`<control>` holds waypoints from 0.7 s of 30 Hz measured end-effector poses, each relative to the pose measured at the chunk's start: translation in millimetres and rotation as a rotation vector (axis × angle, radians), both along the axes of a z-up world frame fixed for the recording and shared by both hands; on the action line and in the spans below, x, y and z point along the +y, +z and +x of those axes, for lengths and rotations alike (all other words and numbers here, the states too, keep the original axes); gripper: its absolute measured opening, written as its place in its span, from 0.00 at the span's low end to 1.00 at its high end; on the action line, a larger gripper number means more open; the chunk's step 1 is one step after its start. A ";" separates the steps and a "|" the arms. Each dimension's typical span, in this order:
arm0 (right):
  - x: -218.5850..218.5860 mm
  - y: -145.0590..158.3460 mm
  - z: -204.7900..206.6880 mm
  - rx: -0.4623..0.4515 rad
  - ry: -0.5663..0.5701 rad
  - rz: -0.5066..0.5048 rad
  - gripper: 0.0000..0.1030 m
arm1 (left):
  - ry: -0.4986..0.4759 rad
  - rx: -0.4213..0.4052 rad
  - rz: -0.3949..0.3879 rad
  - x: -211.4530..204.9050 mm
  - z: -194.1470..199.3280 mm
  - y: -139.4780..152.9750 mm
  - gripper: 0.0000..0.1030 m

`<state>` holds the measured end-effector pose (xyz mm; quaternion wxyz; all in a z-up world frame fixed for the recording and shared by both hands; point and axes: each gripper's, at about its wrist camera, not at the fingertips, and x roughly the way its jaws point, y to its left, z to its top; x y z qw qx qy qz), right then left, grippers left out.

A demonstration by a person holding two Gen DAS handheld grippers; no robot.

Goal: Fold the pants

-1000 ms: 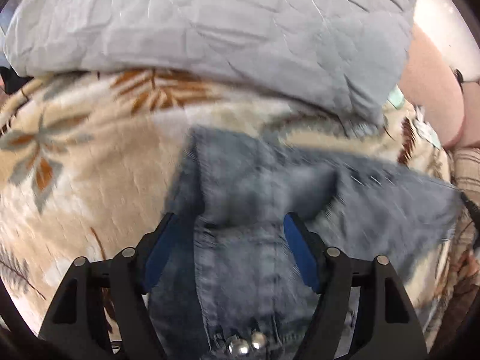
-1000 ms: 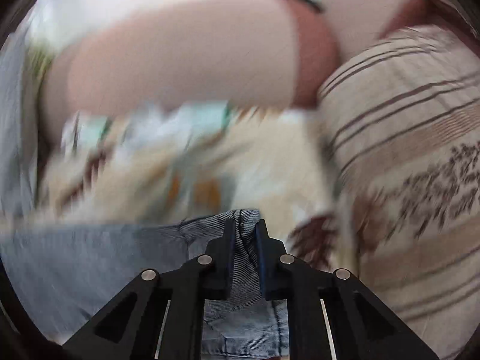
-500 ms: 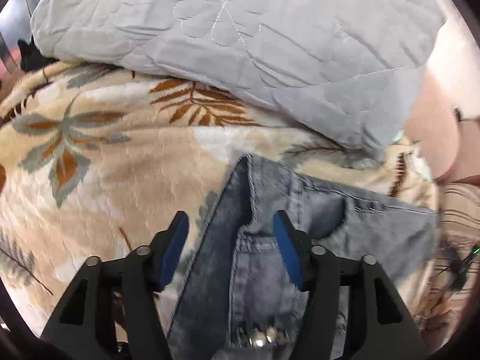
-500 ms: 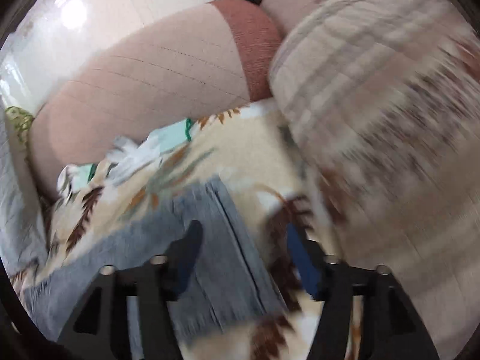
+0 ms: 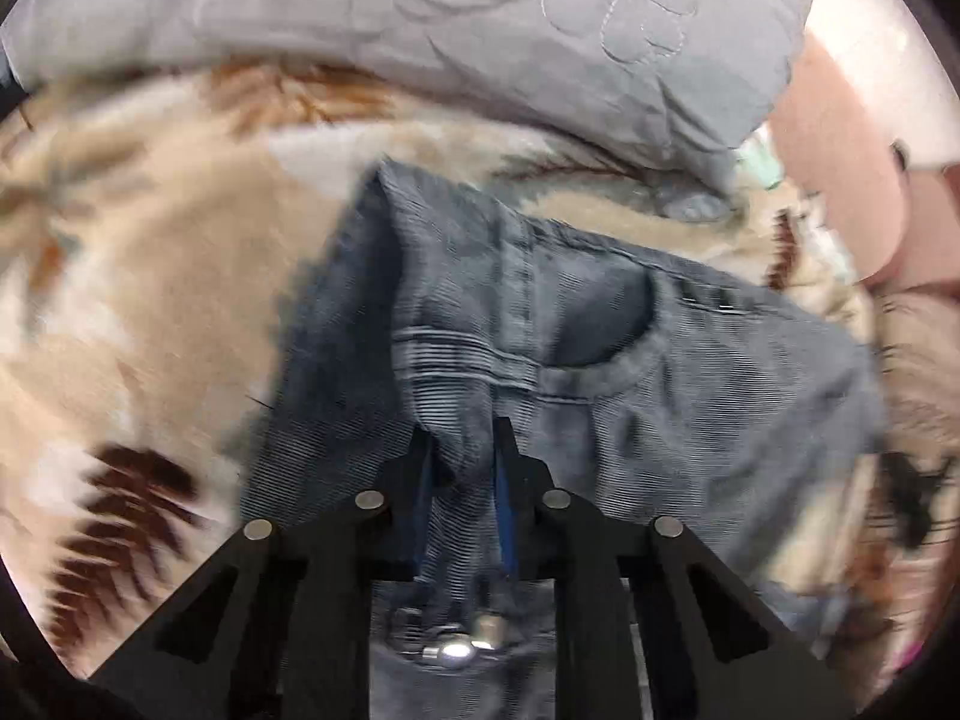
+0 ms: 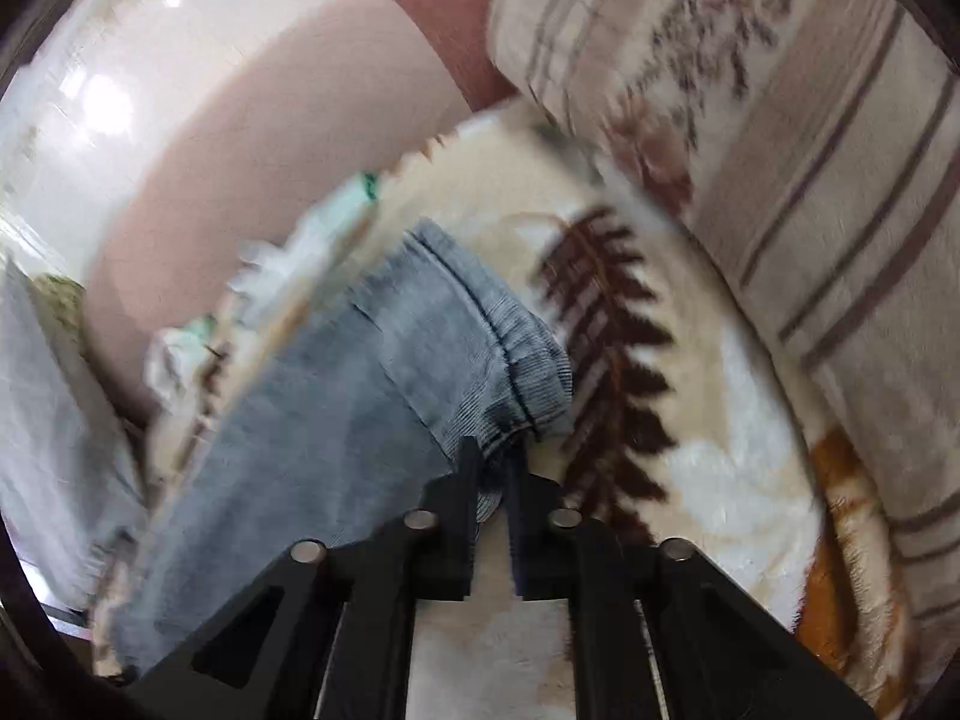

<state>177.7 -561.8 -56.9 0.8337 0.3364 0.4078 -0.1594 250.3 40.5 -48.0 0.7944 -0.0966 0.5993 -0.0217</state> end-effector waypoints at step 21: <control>-17.7 69.3 -17.3 -0.003 0.133 -0.118 0.70 | 0.131 0.015 -0.151 48.3 10.4 40.4 0.67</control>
